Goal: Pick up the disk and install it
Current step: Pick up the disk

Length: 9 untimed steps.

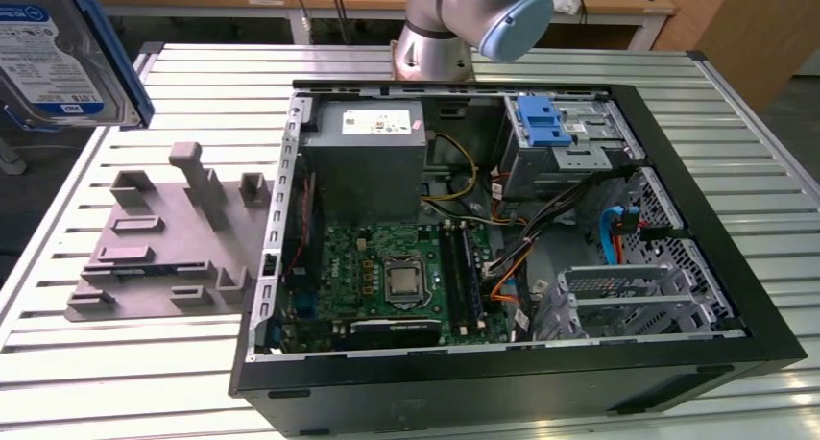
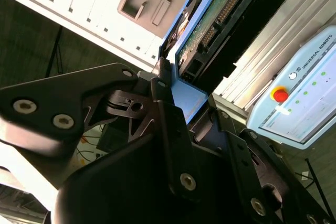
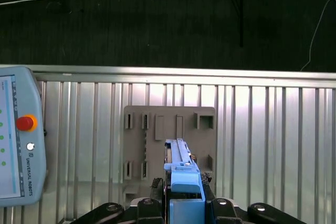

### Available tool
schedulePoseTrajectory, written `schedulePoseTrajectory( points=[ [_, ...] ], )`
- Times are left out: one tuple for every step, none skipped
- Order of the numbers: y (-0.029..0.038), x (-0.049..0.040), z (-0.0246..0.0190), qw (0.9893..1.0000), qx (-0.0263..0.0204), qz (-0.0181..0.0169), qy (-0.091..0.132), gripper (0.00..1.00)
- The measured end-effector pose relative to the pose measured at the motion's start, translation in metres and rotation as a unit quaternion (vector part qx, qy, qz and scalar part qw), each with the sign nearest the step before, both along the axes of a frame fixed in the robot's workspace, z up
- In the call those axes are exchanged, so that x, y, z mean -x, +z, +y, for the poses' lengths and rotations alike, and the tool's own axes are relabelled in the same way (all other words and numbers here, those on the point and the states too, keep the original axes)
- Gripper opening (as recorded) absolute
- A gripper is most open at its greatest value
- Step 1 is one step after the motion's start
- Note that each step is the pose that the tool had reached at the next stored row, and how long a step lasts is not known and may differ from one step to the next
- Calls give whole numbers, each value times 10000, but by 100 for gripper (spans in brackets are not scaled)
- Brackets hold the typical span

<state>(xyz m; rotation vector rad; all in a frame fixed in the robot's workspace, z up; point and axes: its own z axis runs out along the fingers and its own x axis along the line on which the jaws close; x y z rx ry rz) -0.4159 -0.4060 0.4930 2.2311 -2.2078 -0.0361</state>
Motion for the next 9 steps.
schedulePoseTrajectory(
  points=[
    [0, -5, 0, 10000, 0, 0, 0, 36],
    [0, -10, 0, 10000, 0, 0, 0, 36],
    [0, -16, 0, 10000, 0, 0, 0, 36],
    [0, -23, 0, 10000, 0, 0, 0, 36],
    [-1, -30, 0, 10000, 0, -1, 0, 36],
    [0, -38, 0, 10000, 0, 0, 0, 36],
    [0, -46, 0, 10000, 0, 0, 0, 36],
    [0, -56, 0, 10000, 0, 0, 0, 36],
    [-1, -64, -1, 10000, 0, -1, 0, 36]
  ],
)
